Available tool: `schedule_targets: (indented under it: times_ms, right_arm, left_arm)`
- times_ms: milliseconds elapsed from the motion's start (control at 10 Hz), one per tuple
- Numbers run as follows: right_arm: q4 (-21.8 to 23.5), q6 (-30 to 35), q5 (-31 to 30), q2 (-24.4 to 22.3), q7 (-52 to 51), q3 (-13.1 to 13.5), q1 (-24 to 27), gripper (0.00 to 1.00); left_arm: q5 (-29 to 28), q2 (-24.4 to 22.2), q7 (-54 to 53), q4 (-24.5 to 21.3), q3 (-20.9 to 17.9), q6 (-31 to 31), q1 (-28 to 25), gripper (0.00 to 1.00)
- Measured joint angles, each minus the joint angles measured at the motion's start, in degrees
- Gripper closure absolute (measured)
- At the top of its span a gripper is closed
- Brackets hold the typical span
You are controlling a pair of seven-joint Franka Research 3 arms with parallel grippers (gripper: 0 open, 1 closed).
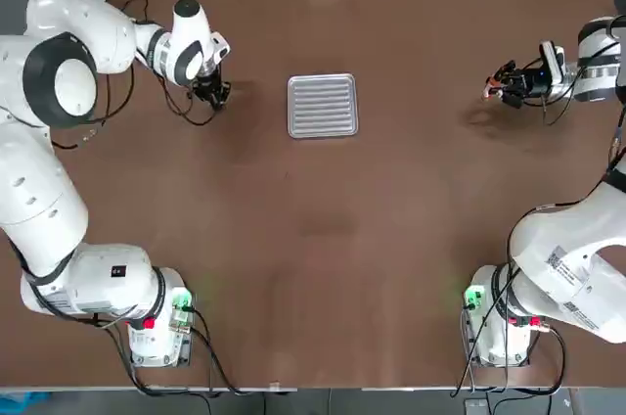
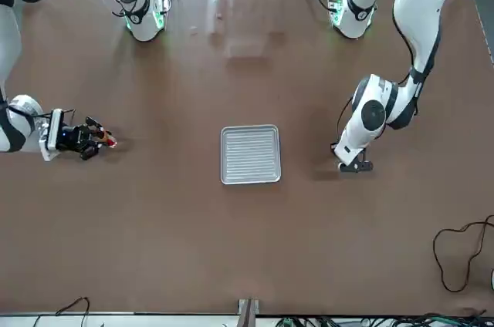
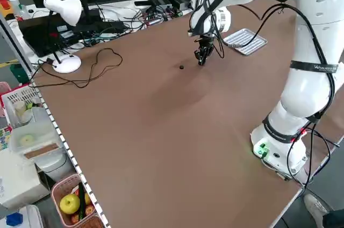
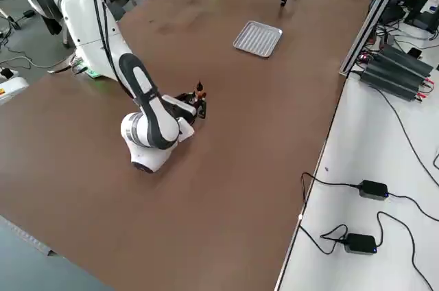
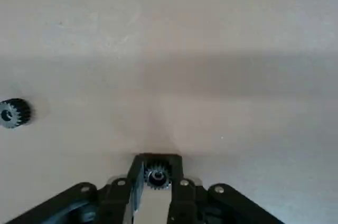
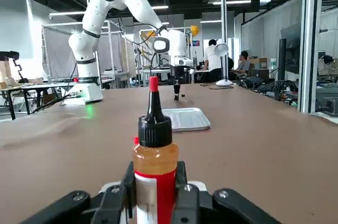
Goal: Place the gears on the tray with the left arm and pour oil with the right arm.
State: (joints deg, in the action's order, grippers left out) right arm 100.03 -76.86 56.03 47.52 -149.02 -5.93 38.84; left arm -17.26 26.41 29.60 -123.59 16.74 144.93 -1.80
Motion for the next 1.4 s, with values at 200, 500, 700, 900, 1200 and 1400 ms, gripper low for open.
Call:
schedule_targets:
  times_ms: [200,500,700,900,1200,1400]
  right_arm:
    - [0.0,0.5,0.0,-0.1,0.0,-0.5,-0.1,0.69]
    - [-0.4,1.3,0.0,-1.3,1.4,-0.5,0.0,0.69]
    - [-0.4,1.6,0.0,-2.4,2.1,-0.5,0.0,0.69]
    - [-0.4,2.1,0.0,-2.5,2.2,-0.3,0.1,0.69]
    - [-0.6,2.6,0.0,-3.2,3.0,-0.4,0.1,0.69]
    - [-0.7,2.8,0.0,-5.3,6.1,-0.7,-0.4,0.69]
  left_arm:
    - [0.0,-0.1,4.9,2.3,3.9,-1.4,0.0,0.75]
    - [4.0,-0.1,11.5,9.7,10.2,-7.0,1.4,0.75]
    - [5.4,1.0,16.8,14.0,10.9,-9.0,5.3,0.75]
    - [5.5,4.4,22.7,17.7,10.9,-9.0,9.3,0.75]
    - [5.5,11.5,29.8,24.6,10.8,-9.0,15.2,0.75]
    - [5.5,13.6,31.1,26.5,10.6,-9.0,16.9,0.75]
